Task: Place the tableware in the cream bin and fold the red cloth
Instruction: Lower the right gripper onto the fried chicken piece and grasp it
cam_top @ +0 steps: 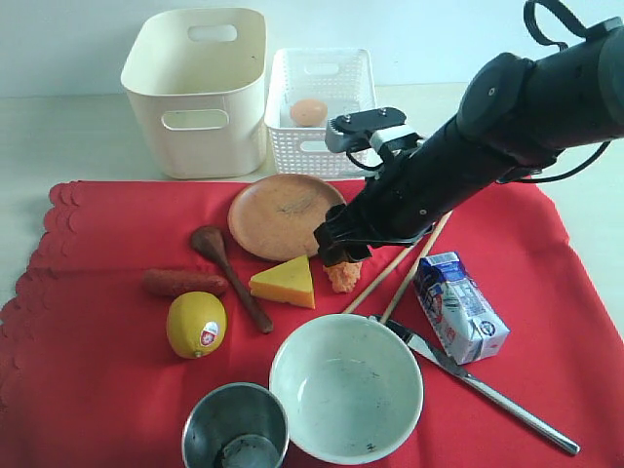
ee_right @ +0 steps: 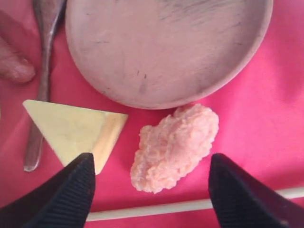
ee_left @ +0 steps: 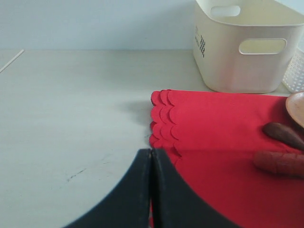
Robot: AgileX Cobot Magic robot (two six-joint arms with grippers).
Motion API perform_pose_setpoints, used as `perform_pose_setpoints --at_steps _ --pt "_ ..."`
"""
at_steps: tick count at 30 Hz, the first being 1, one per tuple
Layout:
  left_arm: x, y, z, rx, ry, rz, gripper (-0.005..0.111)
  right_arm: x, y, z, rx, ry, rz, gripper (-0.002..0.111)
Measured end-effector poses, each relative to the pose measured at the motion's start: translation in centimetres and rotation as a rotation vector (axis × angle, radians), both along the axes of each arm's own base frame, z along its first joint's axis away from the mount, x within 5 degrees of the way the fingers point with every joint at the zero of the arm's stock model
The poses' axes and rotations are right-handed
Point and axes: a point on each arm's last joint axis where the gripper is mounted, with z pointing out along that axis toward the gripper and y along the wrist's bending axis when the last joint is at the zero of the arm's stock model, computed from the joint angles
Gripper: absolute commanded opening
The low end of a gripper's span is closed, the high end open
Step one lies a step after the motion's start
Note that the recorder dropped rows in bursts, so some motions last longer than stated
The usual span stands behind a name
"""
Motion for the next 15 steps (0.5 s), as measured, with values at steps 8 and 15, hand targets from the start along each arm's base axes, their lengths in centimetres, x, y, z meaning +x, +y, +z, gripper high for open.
perform_pose_setpoints --at_steps 8,15 --pt "0.0 0.0 0.0 0.000 0.000 0.000 0.000 0.5 0.0 -1.6 -0.023 0.000 -0.021 0.065" --pt "0.0 0.0 0.0 0.000 0.000 0.000 0.000 0.7 -0.1 -2.3 -0.034 -0.003 -0.031 0.065"
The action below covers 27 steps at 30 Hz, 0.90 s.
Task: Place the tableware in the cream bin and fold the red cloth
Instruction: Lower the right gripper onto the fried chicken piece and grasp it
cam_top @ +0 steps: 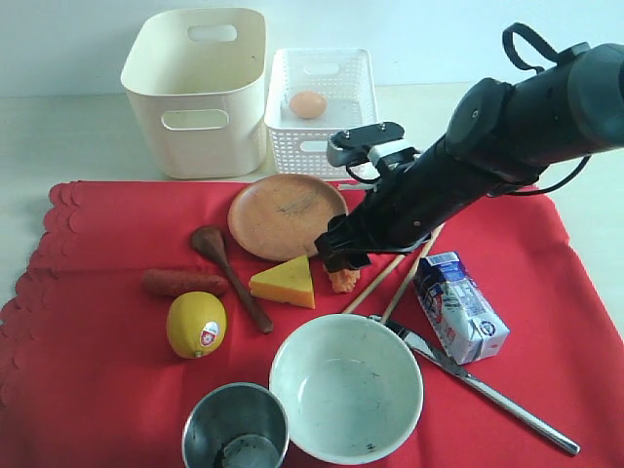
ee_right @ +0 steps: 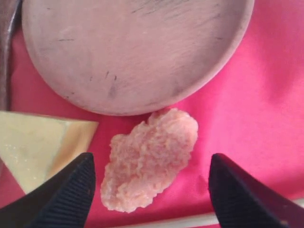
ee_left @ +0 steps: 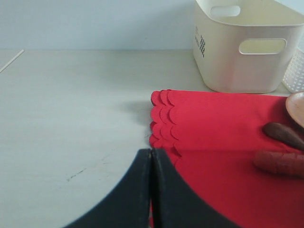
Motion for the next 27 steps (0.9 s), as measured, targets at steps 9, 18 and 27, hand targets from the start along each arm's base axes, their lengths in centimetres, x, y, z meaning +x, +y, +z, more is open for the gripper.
perform_pose_setpoints --at_steps 9,18,27 --pt "0.0 0.0 0.0 0.000 0.000 0.000 0.000 -0.3 0.6 -0.6 -0.008 0.007 0.014 0.065" --pt "0.0 0.0 0.0 0.000 0.000 0.000 0.000 -0.2 0.7 -1.7 -0.010 0.033 -0.034 0.011" --pt "0.0 0.0 0.0 0.000 0.000 0.000 0.000 -0.9 0.6 0.6 0.000 0.050 -0.008 0.000"
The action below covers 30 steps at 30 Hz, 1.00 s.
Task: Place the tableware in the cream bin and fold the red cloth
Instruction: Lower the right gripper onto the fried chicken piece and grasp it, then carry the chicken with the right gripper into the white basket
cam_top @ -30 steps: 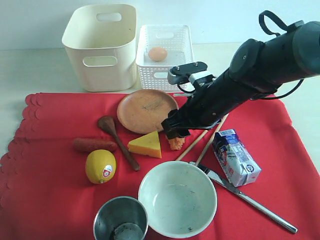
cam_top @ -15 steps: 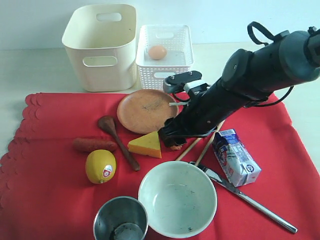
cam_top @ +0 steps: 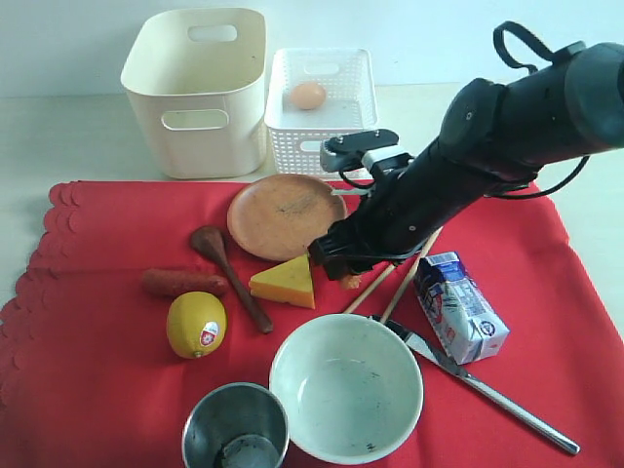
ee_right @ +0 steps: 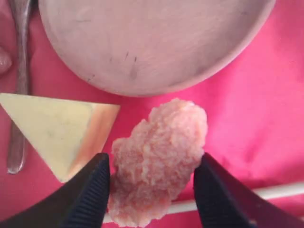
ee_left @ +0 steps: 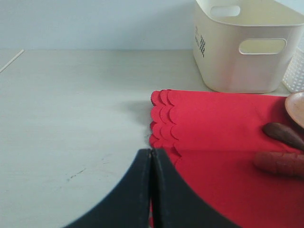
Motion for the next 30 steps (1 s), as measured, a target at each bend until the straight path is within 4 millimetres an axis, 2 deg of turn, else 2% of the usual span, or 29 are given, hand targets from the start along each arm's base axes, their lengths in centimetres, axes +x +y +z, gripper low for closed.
perform_pose_setpoints --at_steps 11,23,30 --pt "0.0 0.0 0.0 0.000 0.000 0.000 0.000 -0.8 -0.9 4.9 -0.015 -0.099 0.025 0.000" --pt "0.0 0.0 0.0 0.000 0.000 0.000 0.000 -2.4 -1.8 12.6 0.109 -0.303 0.000 0.000" --pt "0.0 0.0 0.0 0.000 0.000 0.000 0.000 -1.2 -1.0 16.6 0.175 -0.397 0.004 0.000"
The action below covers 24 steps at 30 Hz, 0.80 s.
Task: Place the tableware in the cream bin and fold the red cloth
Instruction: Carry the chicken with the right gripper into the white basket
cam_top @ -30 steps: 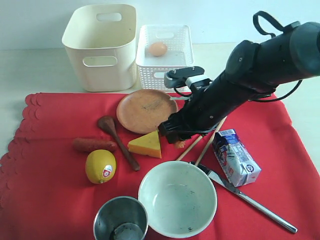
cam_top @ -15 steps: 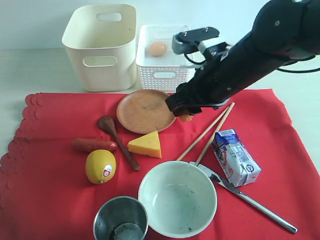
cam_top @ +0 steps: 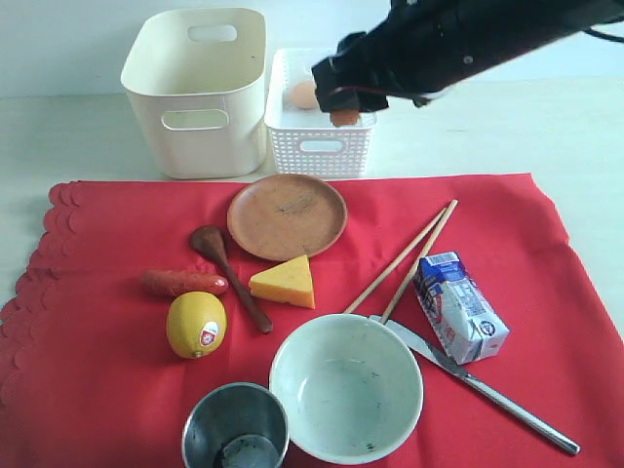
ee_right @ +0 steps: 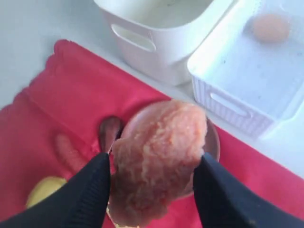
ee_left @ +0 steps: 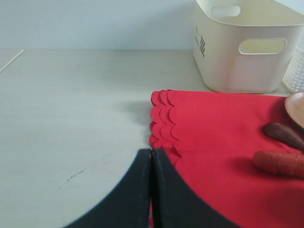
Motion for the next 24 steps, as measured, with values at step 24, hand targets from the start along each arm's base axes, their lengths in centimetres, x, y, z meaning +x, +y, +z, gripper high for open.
perform_pose_setpoints --at_steps 24 --pt "0.0 0.0 0.0 0.000 0.000 0.000 0.000 9.4 5.0 -1.7 -0.033 -0.059 0.019 0.000"
